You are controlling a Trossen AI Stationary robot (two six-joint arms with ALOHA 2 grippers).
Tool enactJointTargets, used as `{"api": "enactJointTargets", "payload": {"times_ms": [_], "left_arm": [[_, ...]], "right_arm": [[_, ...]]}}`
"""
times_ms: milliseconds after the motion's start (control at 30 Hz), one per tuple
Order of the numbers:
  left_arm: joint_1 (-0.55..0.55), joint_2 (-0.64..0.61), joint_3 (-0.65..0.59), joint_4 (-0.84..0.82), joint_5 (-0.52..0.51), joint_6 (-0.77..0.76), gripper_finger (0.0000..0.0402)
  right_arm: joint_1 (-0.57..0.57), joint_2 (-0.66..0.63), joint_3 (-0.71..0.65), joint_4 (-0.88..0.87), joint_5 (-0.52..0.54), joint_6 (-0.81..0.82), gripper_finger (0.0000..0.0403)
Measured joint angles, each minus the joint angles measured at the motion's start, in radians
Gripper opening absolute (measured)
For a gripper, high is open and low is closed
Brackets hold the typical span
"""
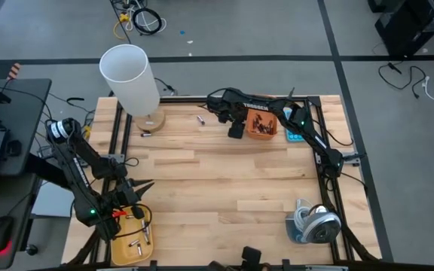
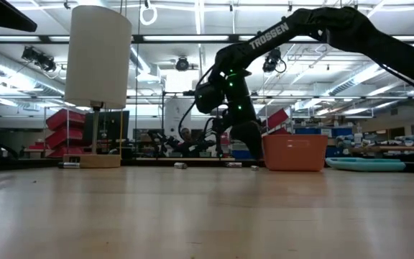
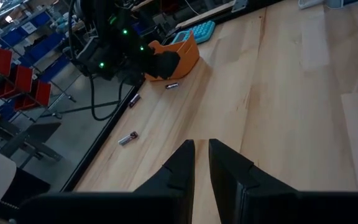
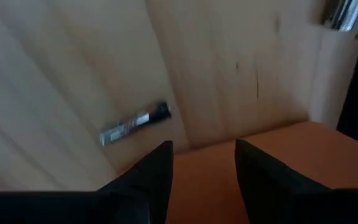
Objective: Sort batteries
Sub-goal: Put the silver battery into the yellow bin
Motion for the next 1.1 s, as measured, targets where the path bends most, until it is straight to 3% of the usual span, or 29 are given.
{"api": "enactJointTargets", "payload": {"times_ms": [233, 367, 633, 1100], "left_arm": [[0.0, 0.0, 0.0, 0.001, 0.0, -0.003, 0.0048], [0.0, 0.0, 0.0, 0.001, 0.0, -0.005, 0.0048], [0.0, 0.0, 0.0, 0.004, 0.0, -0.005, 0.0048], [0.0, 0.0, 0.0, 0.007, 0.0, -0.006, 0.0048]], "right_arm": [[-0.024, 0.0, 0.0, 0.03, -0.103, 0.184, 0.0183], [-0.036, 0.0, 0.0, 0.037, -0.094, 0.275, 0.0206], [-0.044, 0.0, 0.0, 0.072, -0.138, 0.328, 0.0241], [-0.032, -0.01, -0.152, 0.175, -0.175, 0.347, 0.0227]]}}
